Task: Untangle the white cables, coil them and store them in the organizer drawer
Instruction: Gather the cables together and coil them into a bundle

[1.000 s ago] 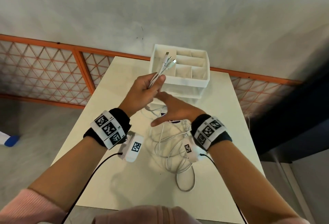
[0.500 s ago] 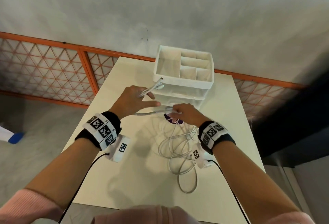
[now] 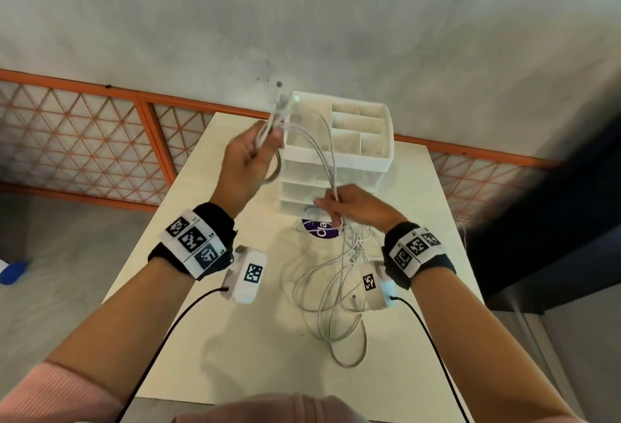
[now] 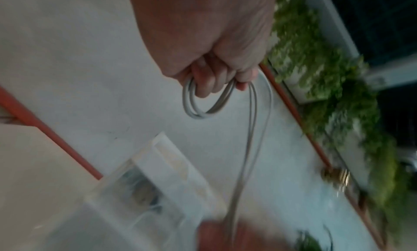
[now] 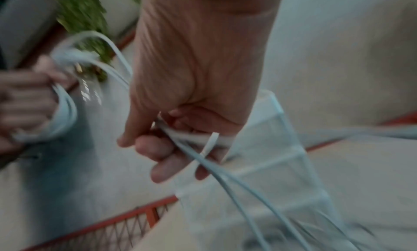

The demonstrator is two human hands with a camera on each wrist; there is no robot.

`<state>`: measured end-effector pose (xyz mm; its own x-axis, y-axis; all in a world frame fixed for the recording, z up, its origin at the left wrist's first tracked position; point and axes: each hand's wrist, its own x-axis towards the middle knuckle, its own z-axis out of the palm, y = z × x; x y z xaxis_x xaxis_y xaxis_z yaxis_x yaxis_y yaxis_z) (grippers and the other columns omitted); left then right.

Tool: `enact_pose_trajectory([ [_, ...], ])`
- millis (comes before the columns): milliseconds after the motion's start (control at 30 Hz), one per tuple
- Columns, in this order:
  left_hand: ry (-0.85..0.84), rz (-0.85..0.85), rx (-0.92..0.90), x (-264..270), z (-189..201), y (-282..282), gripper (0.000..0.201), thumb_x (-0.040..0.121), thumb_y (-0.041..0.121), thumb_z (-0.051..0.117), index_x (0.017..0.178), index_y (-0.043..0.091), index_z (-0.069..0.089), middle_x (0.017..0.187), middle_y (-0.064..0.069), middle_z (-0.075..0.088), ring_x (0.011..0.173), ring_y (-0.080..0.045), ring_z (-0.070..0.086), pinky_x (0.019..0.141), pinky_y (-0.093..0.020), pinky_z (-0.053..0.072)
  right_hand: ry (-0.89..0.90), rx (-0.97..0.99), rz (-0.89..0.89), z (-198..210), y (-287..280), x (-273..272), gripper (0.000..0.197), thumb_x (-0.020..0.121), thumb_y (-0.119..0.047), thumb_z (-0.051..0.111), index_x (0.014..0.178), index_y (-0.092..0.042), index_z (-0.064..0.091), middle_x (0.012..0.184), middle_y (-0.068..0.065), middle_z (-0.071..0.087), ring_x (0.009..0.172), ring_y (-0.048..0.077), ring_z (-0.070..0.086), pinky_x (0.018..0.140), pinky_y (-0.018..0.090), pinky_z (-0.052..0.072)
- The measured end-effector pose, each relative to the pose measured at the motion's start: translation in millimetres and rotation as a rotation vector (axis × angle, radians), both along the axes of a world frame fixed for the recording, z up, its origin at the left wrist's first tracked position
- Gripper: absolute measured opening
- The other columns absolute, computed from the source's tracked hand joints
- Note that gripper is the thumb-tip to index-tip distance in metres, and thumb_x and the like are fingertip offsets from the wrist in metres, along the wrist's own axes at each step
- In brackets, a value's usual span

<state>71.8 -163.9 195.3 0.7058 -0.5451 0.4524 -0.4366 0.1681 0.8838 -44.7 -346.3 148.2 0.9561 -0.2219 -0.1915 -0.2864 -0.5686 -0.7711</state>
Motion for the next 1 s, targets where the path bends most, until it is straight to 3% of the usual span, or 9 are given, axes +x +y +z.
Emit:
enact_pose_trajectory([
  [100,0.028,0.106,-0.097,18,7,6,0.024,0.097,0.032,0.049,0.075,0.025,0.053,0.041,0.014,0.036,0.039,0.0,0.03,0.045,-0.016,0.025,0.118,-0.035,-0.031,-38,-14,-17,0.039,0.09,-0.042,0.058,0.061,-0.017,0.056,0.055,0.0,0.063,0.057,0.014,0.062,0.077,0.032,0.048],
  [200,-0.053,0.288,0.083,31,-9,9,0.024,0.096,0.03,0.053,0.076,0.02,0.062,0.052,0.015,0.053,0.049,0.0,0.046,0.054,-0.024,0.038,0.101,-0.014,-0.133,-44,-22,-28,0.035,0.084,-0.038,0.068,0.063,-0.013,0.054,0.049,-0.005,0.058,0.051,0.013,0.059,0.065,0.028,0.048],
  [300,-0.004,0.497,0.446,47,-49,17,0.032,0.092,0.029,0.059,0.084,0.001,0.071,0.078,-0.018,0.069,0.077,-0.032,0.064,0.066,-0.033,0.041,-0.038,0.021,-0.264,-23,-21,-32,0.033,0.081,-0.034,0.071,0.073,-0.006,0.056,0.056,-0.001,0.05,0.049,0.01,0.051,0.051,0.018,0.041],
  [400,0.192,0.55,0.638,55,-81,32,0.032,0.086,0.029,0.067,0.085,-0.004,0.069,0.081,-0.026,0.066,0.084,-0.04,0.064,0.062,-0.033,0.039,-0.183,0.045,-0.409,2,-23,-33,0.039,0.091,-0.042,0.056,0.07,-0.009,0.059,0.055,-0.005,0.04,0.048,0.006,0.039,0.045,0.016,0.034],
  [533,0.247,0.345,0.647,43,-80,41,0.026,0.072,0.031,0.082,0.081,0.01,0.071,0.059,-0.005,0.055,0.055,-0.011,0.056,0.052,-0.02,0.036,-0.288,-0.073,-0.432,41,-24,-25,0.045,0.095,-0.044,0.047,0.064,-0.016,0.062,0.052,-0.004,0.035,0.049,0.009,0.034,0.047,0.019,0.031],
  [667,0.281,0.358,0.305,25,-59,36,0.03,0.076,0.048,0.073,0.072,0.022,0.059,0.045,0.009,0.035,0.037,-0.006,0.03,0.046,-0.026,0.025,-0.161,-0.294,-0.231,57,-22,-14,0.044,0.095,-0.042,0.048,0.065,-0.015,0.063,0.057,-0.002,0.049,0.053,0.012,0.041,0.052,0.015,0.033],
  [767,0.32,0.27,0.081,13,-36,31,0.025,0.085,0.036,0.068,0.069,0.02,0.056,0.038,0.013,0.03,0.036,-0.005,0.025,0.044,-0.022,0.025,-0.029,-0.334,-0.082,48,-16,-11,0.043,0.093,-0.041,0.053,0.064,-0.012,0.066,0.049,-0.005,0.044,0.043,0.009,0.034,0.049,0.021,0.029],
  [867,0.232,-0.043,0.093,-4,-20,24,0.018,0.092,0.022,0.059,0.1,0.009,0.069,0.042,0.013,0.027,0.037,-0.005,0.023,0.04,-0.017,0.022,0.038,-0.292,0.068,43,1,-7,0.044,0.095,-0.038,0.052,0.064,-0.011,0.07,0.043,-0.008,0.044,0.04,0.003,0.036,0.05,0.013,0.03],
  [1000,0.31,-0.354,0.366,-20,-28,9,0.039,0.099,0.039,0.041,0.122,0.014,0.06,0.054,0.006,0.019,0.043,-0.009,0.017,0.039,-0.02,0.016,-0.001,-0.219,0.094,55,23,3,0.052,0.099,-0.042,0.035,0.069,-0.017,0.07,0.067,0.002,0.051,0.061,0.016,0.043,0.063,0.026,0.036],
])
